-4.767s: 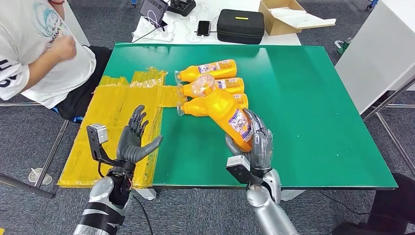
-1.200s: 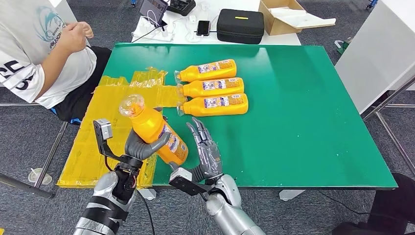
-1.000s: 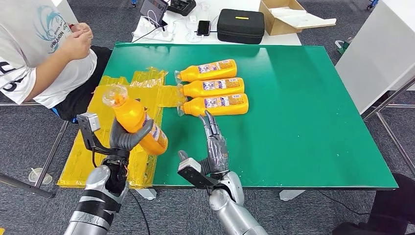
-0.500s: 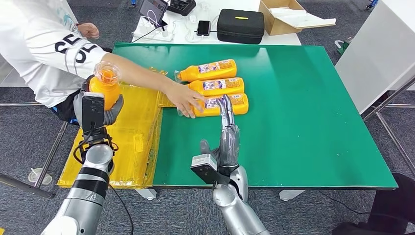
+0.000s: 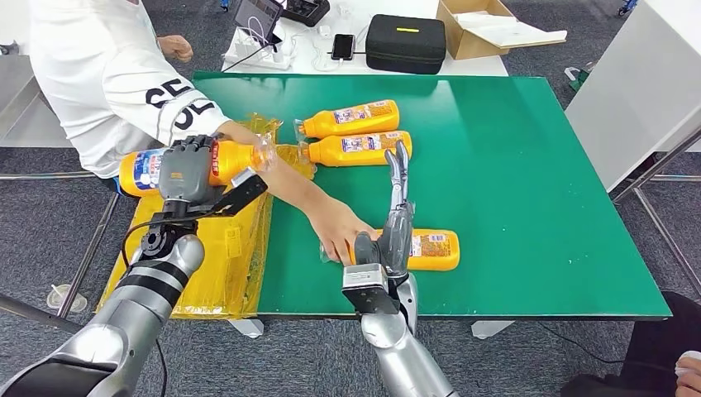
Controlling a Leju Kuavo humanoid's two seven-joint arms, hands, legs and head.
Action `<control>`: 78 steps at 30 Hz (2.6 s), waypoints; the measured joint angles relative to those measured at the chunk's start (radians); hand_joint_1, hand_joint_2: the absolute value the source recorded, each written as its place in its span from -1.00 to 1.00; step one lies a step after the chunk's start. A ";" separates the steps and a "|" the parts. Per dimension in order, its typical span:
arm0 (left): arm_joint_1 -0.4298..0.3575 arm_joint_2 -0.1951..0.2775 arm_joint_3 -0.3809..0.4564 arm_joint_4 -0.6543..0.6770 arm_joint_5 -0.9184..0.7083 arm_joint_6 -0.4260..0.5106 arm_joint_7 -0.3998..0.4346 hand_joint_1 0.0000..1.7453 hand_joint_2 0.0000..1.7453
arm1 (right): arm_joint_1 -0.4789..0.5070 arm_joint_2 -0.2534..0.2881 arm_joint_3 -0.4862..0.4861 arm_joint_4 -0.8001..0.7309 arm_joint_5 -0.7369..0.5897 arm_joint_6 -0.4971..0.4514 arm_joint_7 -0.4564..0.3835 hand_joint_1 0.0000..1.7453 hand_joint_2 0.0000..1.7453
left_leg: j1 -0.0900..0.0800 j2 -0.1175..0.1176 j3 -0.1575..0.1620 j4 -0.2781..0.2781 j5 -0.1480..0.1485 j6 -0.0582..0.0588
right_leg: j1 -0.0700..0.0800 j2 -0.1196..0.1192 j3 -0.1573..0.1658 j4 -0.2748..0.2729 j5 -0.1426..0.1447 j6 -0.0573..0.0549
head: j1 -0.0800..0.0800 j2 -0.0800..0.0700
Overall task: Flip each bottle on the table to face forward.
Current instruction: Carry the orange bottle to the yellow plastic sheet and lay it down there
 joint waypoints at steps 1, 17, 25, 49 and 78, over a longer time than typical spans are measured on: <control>-0.003 0.014 -0.012 0.018 -0.014 -0.022 0.003 1.00 1.00 | 0.000 -0.004 0.006 -0.002 -0.007 0.006 0.001 -1.00 1.00 | 0.000 0.000 0.000 0.000 0.000 0.000 | 0.000 0.000 0.000 0.000 0.000 0.000 | 0.000 0.000; 0.010 0.156 -0.044 0.151 -0.005 -0.132 0.014 1.00 1.00 | 0.000 -0.029 0.043 -0.004 -0.034 0.050 -0.005 -1.00 1.00 | 0.000 0.000 -0.001 0.000 0.000 0.000 | 0.000 0.000 -0.001 0.000 0.000 0.000 | 0.000 0.000; 0.020 0.171 -0.039 0.169 0.008 -0.181 0.002 1.00 1.00 | 0.000 -0.029 0.049 -0.001 -0.035 0.060 -0.005 -1.00 1.00 | 0.000 0.000 -0.001 0.000 0.000 -0.001 | 0.001 0.000 -0.001 0.000 0.000 0.000 | 0.000 0.000; 0.116 0.085 0.056 0.154 0.150 -0.321 -0.182 -1.00 -1.00 | -0.020 -0.027 0.056 0.065 -0.035 0.097 -0.001 -1.00 1.00 | 0.000 -0.005 0.003 0.000 0.000 0.000 | -0.001 -0.003 0.004 0.000 0.000 0.000 | 0.000 0.000; 0.125 0.069 0.122 0.055 0.487 -0.541 -0.304 -1.00 -1.00 | -0.022 -0.022 0.043 0.103 -0.021 0.097 0.003 -1.00 1.00 | 0.000 -0.006 0.003 0.000 0.001 -0.001 | 0.000 -0.005 0.004 0.000 0.000 0.000 | 0.000 0.000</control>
